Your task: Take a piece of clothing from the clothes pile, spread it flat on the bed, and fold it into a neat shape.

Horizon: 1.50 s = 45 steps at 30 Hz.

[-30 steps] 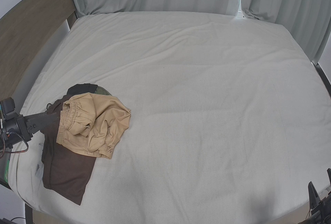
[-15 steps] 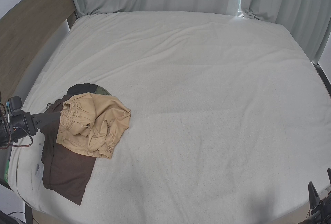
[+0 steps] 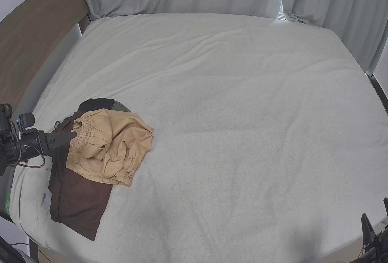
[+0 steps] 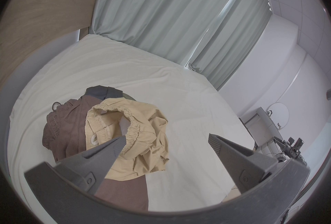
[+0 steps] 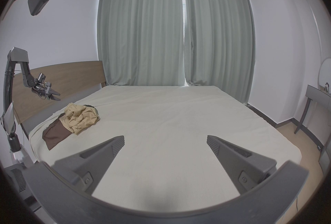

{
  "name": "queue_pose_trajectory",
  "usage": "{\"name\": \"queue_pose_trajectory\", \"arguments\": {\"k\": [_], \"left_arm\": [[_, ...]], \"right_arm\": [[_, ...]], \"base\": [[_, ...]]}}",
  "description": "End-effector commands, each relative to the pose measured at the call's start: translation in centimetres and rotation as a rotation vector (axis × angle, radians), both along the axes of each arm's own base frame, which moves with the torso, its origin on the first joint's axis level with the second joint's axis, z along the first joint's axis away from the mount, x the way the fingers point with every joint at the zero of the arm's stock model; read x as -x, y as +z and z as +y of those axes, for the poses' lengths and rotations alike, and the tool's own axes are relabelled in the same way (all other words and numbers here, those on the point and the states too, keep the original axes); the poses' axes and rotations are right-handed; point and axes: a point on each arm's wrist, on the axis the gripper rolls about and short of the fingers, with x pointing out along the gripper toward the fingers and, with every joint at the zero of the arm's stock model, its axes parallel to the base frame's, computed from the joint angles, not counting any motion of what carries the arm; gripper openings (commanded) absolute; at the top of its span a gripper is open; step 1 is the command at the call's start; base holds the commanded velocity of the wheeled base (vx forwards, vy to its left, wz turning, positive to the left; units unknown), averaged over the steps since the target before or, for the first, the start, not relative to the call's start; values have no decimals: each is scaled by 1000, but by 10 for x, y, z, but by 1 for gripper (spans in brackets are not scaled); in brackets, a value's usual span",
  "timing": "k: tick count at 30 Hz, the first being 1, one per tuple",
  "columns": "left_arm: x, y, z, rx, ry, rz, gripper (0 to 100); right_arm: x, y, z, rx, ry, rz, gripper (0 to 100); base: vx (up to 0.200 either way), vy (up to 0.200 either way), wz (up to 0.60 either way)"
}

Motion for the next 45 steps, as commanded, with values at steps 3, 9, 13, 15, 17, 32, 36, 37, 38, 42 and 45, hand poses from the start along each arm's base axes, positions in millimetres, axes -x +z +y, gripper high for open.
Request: {"name": "queue_pose_trajectory", "arguments": {"k": [3, 9, 13, 15, 17, 32, 36, 37, 38, 42, 45], "left_arm": [[-15, -15, 4, 11, -6, 33, 100], [-24, -24, 6, 9, -11, 27, 100], [-33, -34, 8, 7, -14, 21, 100], [-37, -38, 7, 5, -19, 13, 100], [-38, -38, 6, 3, -24, 10, 100], [-60, -47, -9, -3, -79, 12, 100], [-62, -54, -9, -1, -79, 29, 100], [-63, -56, -9, 0, -77, 34, 100], [-65, -58, -8, -2, -77, 28, 100], [-71, -66, -11, -5, -88, 19, 100], [-74, -69, -14, -8, -98, 8, 100]], "right_arm": [[0, -5, 0, 0, 2, 0, 100], [0, -5, 0, 0, 2, 0, 100], [0, -5, 0, 0, 2, 0, 100], [0, -5, 0, 0, 2, 0, 100], [0, -5, 0, 0, 2, 0, 100], [0, -5, 0, 0, 2, 0, 100], [0, -5, 0, 0, 2, 0, 100], [0, -5, 0, 0, 2, 0, 100], [0, -5, 0, 0, 2, 0, 100], [0, -5, 0, 0, 2, 0, 100], [0, -5, 0, 0, 2, 0, 100]], "base": [[0, 0, 0], [0, 0, 0], [0, 0, 0], [0, 0, 0], [0, 0, 0], [0, 0, 0], [0, 0, 0], [0, 0, 0], [0, 0, 0], [0, 0, 0], [0, 0, 0]]}}
